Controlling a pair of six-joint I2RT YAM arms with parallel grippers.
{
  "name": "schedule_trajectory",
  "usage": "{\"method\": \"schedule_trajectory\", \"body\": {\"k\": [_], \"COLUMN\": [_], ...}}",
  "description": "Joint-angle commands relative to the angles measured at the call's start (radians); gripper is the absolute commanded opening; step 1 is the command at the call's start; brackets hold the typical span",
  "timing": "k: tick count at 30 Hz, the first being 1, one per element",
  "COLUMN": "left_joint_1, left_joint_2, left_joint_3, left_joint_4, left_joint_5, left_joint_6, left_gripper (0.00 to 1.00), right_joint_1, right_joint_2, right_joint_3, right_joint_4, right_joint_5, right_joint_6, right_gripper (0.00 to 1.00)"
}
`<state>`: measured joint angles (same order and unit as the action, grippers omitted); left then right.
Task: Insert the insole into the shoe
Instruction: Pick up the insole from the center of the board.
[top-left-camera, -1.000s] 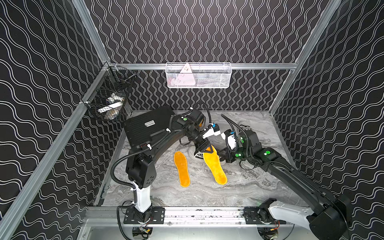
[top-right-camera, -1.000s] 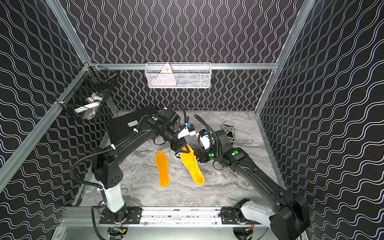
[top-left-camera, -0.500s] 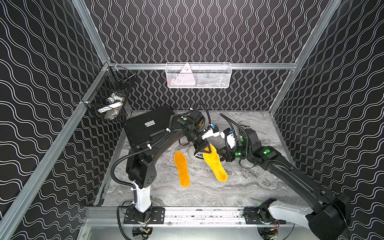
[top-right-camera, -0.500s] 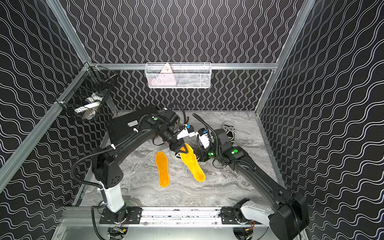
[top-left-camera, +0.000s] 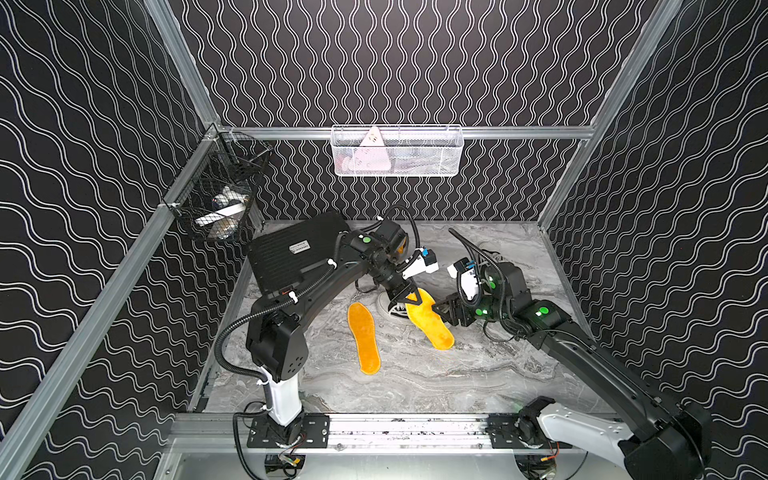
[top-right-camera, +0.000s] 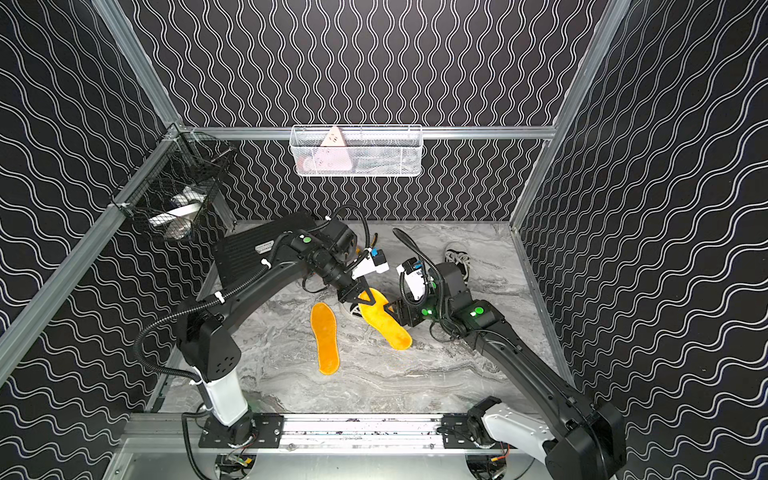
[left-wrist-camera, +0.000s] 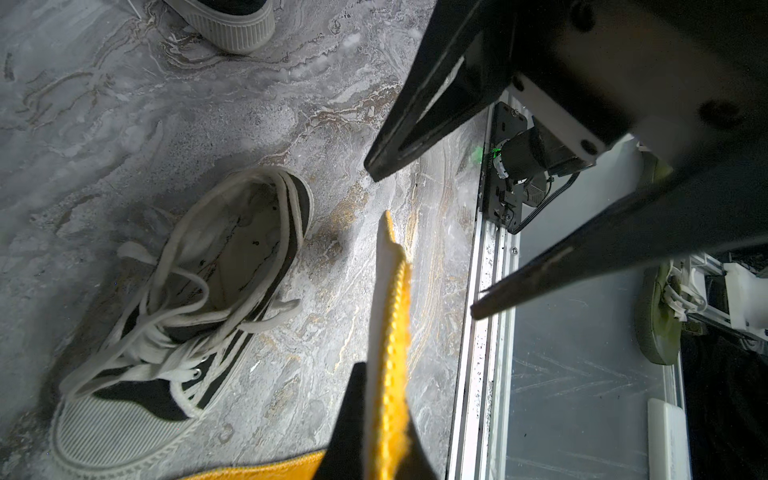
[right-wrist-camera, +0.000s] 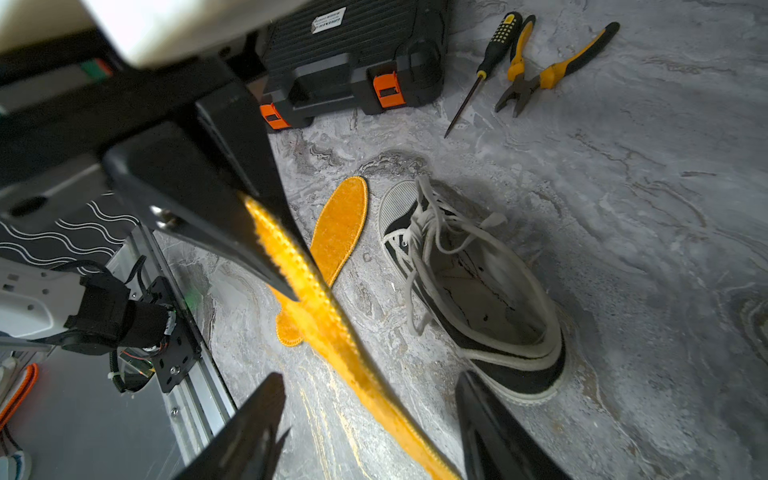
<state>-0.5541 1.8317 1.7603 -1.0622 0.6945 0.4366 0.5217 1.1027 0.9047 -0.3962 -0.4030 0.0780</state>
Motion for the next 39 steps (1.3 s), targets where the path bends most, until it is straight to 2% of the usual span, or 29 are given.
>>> {"method": "schedule_trajectory", "body": {"k": [1, 6, 10, 16, 21, 29, 32, 39], "left_joint_1": [0.000, -0.001, 0.010, 0.034, 0.051, 0.048, 0.041, -0.003], "left_joint_2": [-0.011, -0.027, -0.029, -0.036, -0.044, -0.060, -0.073, -0.067], "left_joint_3": [0.007, -0.008, -0.025, -0.047, -0.050, -0.058, -0.067, -0.049], "left_joint_4": [0.008, 0.041, 0.093, 0.142, 0.160, 0.123, 0.101, 0.047], "left_joint_5": [0.037, 0.037, -0.020, -0.016, 0.027, 0.056, 0.054, 0.031], "left_joint_6": [-0.017, -0.062, -0.157, -0.251, -0.296, -0.268, -0.235, -0.186], "left_gripper": [0.00, 0.00, 0.00, 0.00, 0.00, 0.00, 0.00, 0.00], "right_joint_1": [0.000, 0.018, 0.073, 0.171, 0.241, 0.281, 0.279, 0.279], "right_joint_2": [0.026, 0.088, 0.036, -0.032, -0.014, 0.041, 0.033, 0.072], "right_joint_3": [-0.004, 0.017, -0.011, -0.071, -0.081, -0.095, -0.092, -0.038], "right_joint_4": [0.081, 0.105, 0.150, 0.181, 0.190, 0.279, 0.286, 0.255], "right_joint_5": [-0.075, -0.154, -0.100, 0.119, 0.290, 0.458, 0.462, 0.335], "right_joint_6": [-0.035, -0.032, -0.012, -0.016, -0.061, -0.116, -0.142, -0.212], "right_gripper": [0.71, 0.71, 0.69, 0.66, 0.66, 0.72, 0.76, 0.79]}}
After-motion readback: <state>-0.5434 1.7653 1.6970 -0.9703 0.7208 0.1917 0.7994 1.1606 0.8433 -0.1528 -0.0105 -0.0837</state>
